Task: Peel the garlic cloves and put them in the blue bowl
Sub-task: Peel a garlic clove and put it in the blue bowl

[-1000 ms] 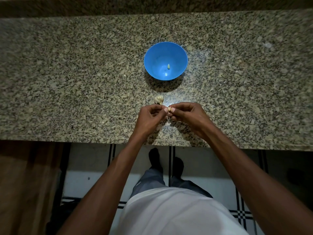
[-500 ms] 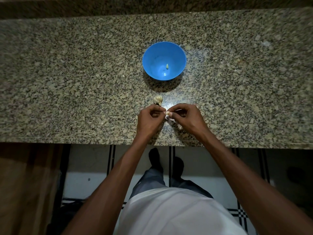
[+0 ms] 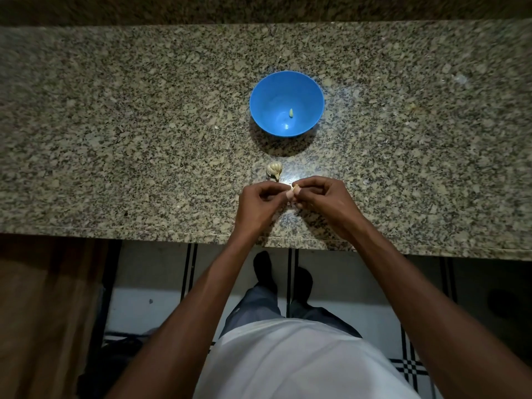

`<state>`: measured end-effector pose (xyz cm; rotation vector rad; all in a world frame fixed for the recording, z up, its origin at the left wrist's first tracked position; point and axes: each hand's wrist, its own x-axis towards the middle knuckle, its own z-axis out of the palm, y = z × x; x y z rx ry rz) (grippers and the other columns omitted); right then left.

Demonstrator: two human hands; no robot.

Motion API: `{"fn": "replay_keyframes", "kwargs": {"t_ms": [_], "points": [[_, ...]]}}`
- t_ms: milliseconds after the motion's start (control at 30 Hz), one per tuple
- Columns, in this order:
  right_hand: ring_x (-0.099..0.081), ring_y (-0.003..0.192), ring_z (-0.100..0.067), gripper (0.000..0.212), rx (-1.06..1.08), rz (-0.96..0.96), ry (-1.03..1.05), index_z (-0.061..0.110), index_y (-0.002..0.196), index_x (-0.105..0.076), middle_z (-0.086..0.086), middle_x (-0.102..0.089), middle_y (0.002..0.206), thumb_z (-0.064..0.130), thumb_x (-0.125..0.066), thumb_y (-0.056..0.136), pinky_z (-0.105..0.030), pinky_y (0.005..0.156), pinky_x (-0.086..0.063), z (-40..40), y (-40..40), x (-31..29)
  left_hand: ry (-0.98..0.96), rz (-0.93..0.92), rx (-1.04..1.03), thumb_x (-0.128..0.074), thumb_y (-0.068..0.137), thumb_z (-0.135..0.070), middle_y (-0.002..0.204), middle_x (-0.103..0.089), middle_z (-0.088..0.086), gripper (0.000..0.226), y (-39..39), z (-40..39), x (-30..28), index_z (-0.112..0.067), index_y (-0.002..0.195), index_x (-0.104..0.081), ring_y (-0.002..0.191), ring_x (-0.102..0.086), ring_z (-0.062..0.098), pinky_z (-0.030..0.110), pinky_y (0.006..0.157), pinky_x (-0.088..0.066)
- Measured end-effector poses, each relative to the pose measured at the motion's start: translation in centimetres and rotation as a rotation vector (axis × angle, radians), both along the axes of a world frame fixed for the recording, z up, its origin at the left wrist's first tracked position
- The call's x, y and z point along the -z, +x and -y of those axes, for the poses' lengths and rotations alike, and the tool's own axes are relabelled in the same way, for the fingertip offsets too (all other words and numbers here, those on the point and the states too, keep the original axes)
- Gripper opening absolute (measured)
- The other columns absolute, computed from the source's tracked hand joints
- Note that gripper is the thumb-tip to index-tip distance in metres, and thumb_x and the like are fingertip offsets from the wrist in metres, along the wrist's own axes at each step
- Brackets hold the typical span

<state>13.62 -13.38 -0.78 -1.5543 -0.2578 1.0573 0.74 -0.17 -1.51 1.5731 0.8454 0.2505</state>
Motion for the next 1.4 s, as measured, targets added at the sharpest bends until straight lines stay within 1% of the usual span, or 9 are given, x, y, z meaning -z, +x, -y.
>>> {"fn": "replay_keyframes", "kwargs": {"t_ms": [167, 467, 600, 733, 867, 1067, 1167, 1300, 1400], "points": [[-0.077, 0.097, -0.028, 0.019, -0.034, 0.018, -0.013, 0.001, 0.108, -0.078, -0.014, -0.080, 0.101, 0.011, -0.080, 0.092, -0.031, 0.080, -0.062, 0.0, 0.0, -0.2, 0.132, -0.079, 0.002, -0.078, 0.093, -0.019, 0.090, -0.079, -0.005, 0.009, 0.2, 0.0, 0.3, -0.014, 0.100, -0.081, 0.084, -0.075, 0.005, 0.023, 0.075, -0.061], [-0.077, 0.090, -0.024, 0.016, -0.076, -0.021, -0.035, 0.000, 0.107, -0.078, -0.014, -0.080, 0.099, 0.006, -0.077, 0.093, -0.031, 0.082, -0.062, 0.1, 0.3, -0.2, 0.169, -0.128, 0.132, -0.078, 0.092, -0.015, 0.091, -0.080, -0.003, 0.007, 0.1, -1.3, 0.5, -0.015, 0.098, -0.081, 0.086, -0.076, 0.009, 0.039, 0.082, -0.065], [-0.075, 0.087, -0.020, 0.012, -0.037, -0.181, -0.018, 0.000, 0.105, -0.077, -0.012, -0.079, 0.093, 0.002, -0.074, 0.094, -0.028, 0.080, -0.063, -0.3, 0.8, -0.8, -0.044, -0.068, 0.118, -0.075, 0.096, -0.015, 0.091, -0.079, 0.005, 0.012, 0.0, -1.5, 0.4, -0.006, 0.103, -0.079, 0.081, -0.075, 0.011, 0.026, 0.072, -0.060], [-0.077, 0.087, -0.019, 0.016, -0.017, -0.256, 0.029, 0.000, 0.110, -0.076, -0.011, -0.079, 0.095, 0.000, -0.070, 0.095, -0.026, 0.081, -0.062, -0.4, 0.7, -0.5, -0.377, -0.027, 0.069, -0.074, 0.096, -0.016, 0.094, -0.077, 0.013, 0.020, -0.2, -1.6, 0.6, 0.000, 0.108, -0.076, 0.082, -0.071, 0.016, 0.031, 0.083, -0.060], [-0.077, 0.087, -0.019, 0.017, -0.009, -0.268, 0.057, 0.002, 0.110, -0.076, -0.013, -0.079, 0.097, -0.003, -0.068, 0.096, -0.024, 0.078, -0.061, -0.2, 0.5, -0.1, -0.604, -0.002, 0.021, -0.068, 0.099, -0.009, 0.087, -0.074, 0.010, 0.011, -0.2, -1.2, 0.2, -0.002, 0.102, -0.076, 0.078, -0.066, 0.014, 0.022, 0.077, -0.057], [-0.077, 0.097, -0.028, 0.024, 0.040, -0.251, 0.060, -0.004, 0.118, -0.073, -0.021, -0.078, 0.107, -0.005, -0.069, 0.095, -0.032, 0.090, -0.063, -0.4, -0.3, 0.5, -0.388, -0.055, -0.022, -0.074, 0.097, -0.014, 0.084, -0.076, 0.010, 0.021, 0.1, -0.5, 0.0, 0.004, 0.107, -0.075, 0.072, -0.070, 0.011, 0.020, 0.067, -0.056], [-0.077, 0.098, -0.030, 0.022, 0.057, -0.235, 0.030, -0.001, 0.116, -0.075, -0.021, -0.078, 0.105, -0.002, -0.071, 0.095, -0.038, 0.093, -0.063, -0.3, -0.6, 0.8, -0.257, -0.077, -0.034, -0.075, 0.095, -0.012, 0.091, -0.080, 0.009, 0.014, -0.1, -0.5, 0.3, -0.004, 0.105, -0.077, 0.083, -0.077, 0.016, 0.027, 0.073, -0.061], [-0.078, 0.097, -0.032, 0.022, 0.102, -0.196, 0.020, -0.003, 0.117, -0.074, -0.023, -0.078, 0.098, -0.004, -0.070, 0.095, -0.037, 0.087, -0.065, -0.2, -0.7, 0.8, -0.077, -0.100, 0.000, -0.069, 0.091, 0.002, 0.098, -0.079, 0.004, 0.022, -0.5, -0.6, 0.6, -0.013, 0.105, -0.078, 0.089, -0.075, 0.018, 0.045, 0.084, -0.063], [-0.078, 0.089, -0.029, 0.022, 0.109, -0.135, 0.036, -0.006, 0.113, -0.074, -0.024, -0.078, 0.096, -0.003, -0.075, 0.092, -0.032, 0.079, -0.065, -0.2, -0.8, 0.6, -0.049, -0.052, -0.026, -0.076, 0.094, -0.010, 0.098, -0.080, 0.000, 0.012, -0.5, -0.3, 0.3, -0.011, 0.105, -0.080, 0.093, -0.076, 0.016, 0.038, 0.085, -0.063]]}}
